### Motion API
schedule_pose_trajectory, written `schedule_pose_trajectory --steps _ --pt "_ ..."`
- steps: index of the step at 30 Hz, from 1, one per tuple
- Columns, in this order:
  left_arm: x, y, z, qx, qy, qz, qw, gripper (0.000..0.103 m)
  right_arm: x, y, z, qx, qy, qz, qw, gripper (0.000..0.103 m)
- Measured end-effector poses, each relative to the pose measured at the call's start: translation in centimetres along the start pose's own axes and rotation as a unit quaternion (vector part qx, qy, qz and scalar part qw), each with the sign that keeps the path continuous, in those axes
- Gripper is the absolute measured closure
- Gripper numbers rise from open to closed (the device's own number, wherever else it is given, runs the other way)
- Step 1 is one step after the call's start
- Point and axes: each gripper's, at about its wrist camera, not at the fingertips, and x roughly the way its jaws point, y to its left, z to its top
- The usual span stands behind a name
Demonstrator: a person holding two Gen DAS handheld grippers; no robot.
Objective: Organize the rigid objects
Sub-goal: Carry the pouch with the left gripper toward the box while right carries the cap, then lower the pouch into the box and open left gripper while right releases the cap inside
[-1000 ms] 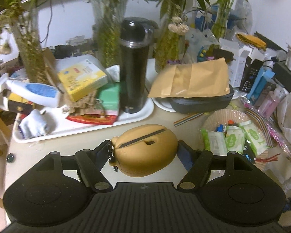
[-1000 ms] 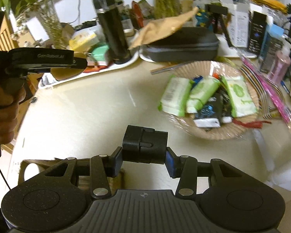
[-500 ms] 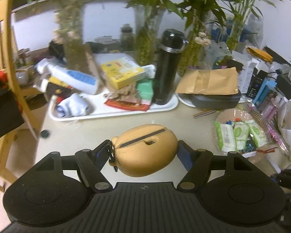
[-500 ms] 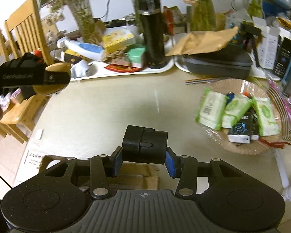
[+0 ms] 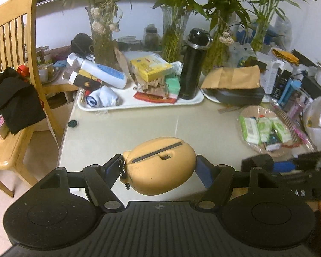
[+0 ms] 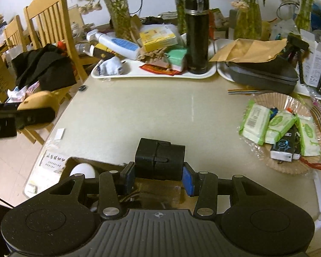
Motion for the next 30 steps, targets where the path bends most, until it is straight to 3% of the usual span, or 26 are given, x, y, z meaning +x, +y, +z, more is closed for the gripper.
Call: schedule_pose_trajectory --steps 30 --pt "1.2 -3.4 -9.8 0.007 0.092 -0.016 0.9956 0.031 0.0 -0.2 -3.0 -0.024 0.051 0.024 0.998 0.055"
